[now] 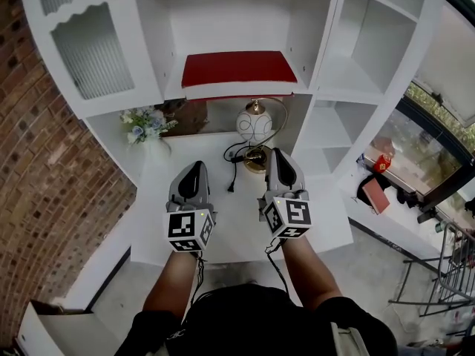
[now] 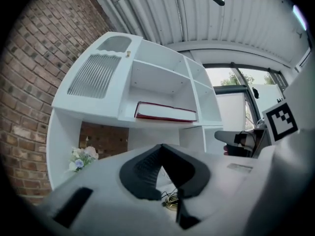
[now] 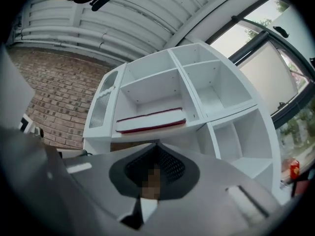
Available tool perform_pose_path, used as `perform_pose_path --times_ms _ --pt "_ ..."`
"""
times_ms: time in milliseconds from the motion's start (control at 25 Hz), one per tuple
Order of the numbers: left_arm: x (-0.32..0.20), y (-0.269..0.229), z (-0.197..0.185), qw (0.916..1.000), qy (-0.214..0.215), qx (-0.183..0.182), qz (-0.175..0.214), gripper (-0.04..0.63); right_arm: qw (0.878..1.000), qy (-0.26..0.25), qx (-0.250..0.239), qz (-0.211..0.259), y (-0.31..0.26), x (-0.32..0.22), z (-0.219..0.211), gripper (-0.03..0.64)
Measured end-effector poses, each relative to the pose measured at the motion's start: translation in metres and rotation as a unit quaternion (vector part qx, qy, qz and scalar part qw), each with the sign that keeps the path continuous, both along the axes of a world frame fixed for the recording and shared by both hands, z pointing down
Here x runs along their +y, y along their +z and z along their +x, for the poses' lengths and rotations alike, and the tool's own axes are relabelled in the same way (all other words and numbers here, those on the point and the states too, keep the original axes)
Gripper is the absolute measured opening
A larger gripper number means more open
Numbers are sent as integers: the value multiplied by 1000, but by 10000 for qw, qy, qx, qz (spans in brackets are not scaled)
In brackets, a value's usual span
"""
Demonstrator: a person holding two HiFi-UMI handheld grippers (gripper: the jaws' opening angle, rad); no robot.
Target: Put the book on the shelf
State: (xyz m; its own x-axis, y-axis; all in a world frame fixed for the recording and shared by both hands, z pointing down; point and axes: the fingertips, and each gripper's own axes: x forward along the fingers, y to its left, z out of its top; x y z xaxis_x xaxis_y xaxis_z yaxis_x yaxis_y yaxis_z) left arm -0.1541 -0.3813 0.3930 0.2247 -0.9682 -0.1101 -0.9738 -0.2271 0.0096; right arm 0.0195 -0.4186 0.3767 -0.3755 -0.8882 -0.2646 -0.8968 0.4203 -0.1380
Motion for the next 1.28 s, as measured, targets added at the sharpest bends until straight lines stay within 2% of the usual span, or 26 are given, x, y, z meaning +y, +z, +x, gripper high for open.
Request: perform_pose_path --times_ms 280,440,1280 --pt "20 33 2 9994 1 -17 -341 -2 9986 -100 255 -462 43 19 -7 9" --pt "28 41 4 9990 6 5 -454 -2 9979 -147 281 -566 51 25 -7 9" --pt "47 40 9 9988 115 61 -473 -2 9974 -177 281 -646 54 47 -8 9"
